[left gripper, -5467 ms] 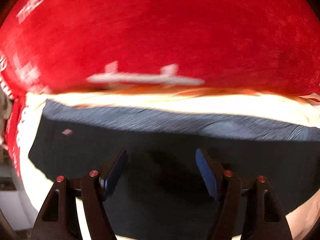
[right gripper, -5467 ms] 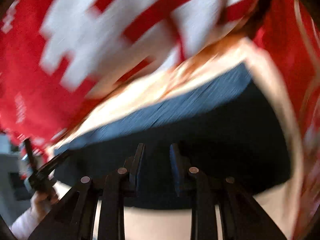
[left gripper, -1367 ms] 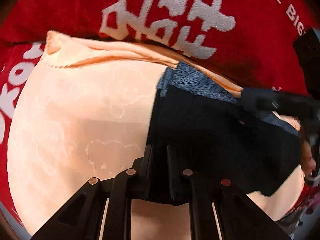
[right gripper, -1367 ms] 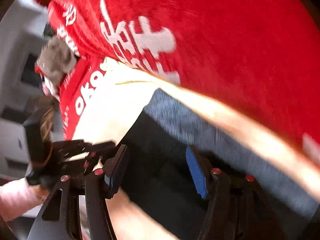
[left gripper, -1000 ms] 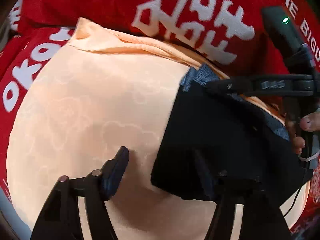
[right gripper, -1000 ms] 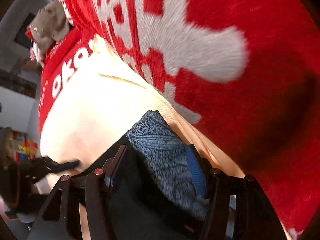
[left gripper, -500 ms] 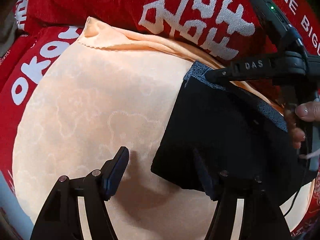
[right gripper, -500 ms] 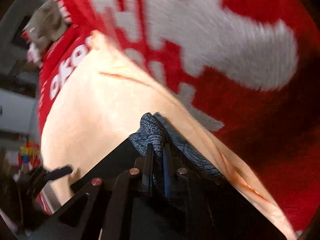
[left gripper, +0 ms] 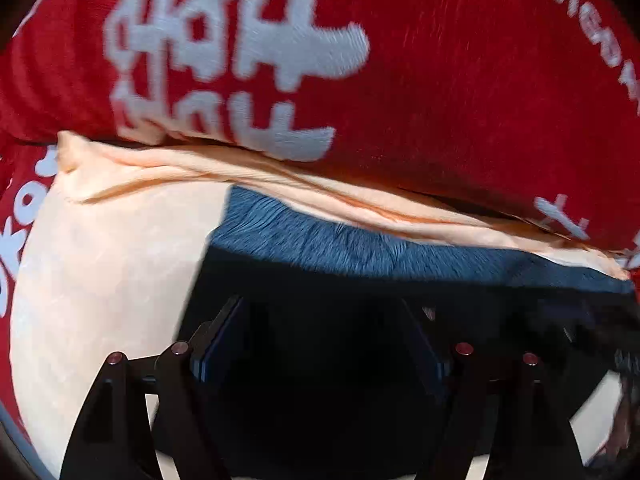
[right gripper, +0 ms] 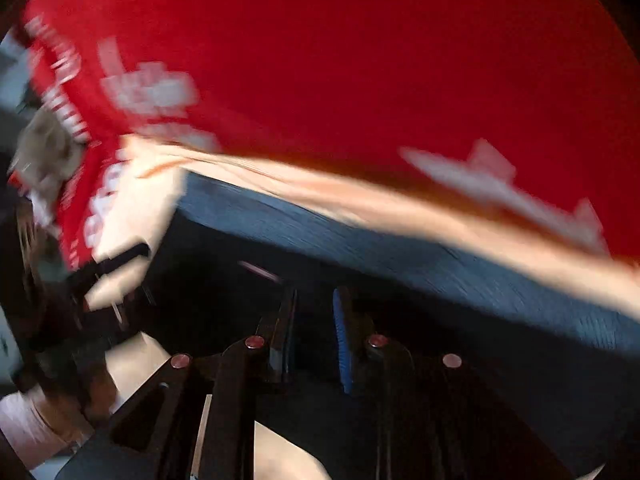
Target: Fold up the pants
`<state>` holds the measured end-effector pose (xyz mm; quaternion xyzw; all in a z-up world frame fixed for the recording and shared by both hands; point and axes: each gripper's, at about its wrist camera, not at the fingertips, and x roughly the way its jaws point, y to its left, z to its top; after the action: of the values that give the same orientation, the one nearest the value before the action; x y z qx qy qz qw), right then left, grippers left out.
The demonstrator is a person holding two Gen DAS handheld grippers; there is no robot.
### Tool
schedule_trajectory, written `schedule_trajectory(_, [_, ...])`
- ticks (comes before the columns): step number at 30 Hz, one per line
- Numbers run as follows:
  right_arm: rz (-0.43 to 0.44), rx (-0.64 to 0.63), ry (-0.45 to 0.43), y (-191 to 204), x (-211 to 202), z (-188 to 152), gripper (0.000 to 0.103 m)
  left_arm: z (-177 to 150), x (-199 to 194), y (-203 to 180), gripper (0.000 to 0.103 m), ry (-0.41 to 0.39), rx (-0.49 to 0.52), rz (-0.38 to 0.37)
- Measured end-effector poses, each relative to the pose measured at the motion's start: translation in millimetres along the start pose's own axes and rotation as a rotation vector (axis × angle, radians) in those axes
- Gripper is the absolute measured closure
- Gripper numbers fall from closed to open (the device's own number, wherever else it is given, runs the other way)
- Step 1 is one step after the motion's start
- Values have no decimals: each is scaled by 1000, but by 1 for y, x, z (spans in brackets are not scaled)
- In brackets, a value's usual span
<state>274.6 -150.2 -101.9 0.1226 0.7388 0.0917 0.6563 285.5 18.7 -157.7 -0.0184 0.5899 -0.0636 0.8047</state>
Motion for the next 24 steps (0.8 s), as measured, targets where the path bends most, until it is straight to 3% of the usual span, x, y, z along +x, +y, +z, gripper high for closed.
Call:
schedule_trajectory(2, [-22,74,12,-32,1,-15,83,10,19,-1,25,12,-24,70])
schedule_trajectory(5, [-74,145,20,-68,-1,-33,84,22,28,3,17,-3,-68,128])
schedule_trajectory(7, [-45,191,-5,-84,-7,-47,84,29,33,6,17,4,-86,178])
schedule_trajectory(11, [-84,204,-39,-99,-25,-63,83,30,27,17,17,34,-165,186])
schedule_trajectory(18, [-50,206,-47,-98,-52,-113,83,-12,-17,-42,17,33,44,183])
schedule_trajectory(21, [-68,188,-17,-97,-51,-132,84,-45,-26,-83,17,76,130,145])
schedule_trajectory(24, [-30,224,-28,-102,-59,-151,84,-74,-27,-122,17,129,193,110])
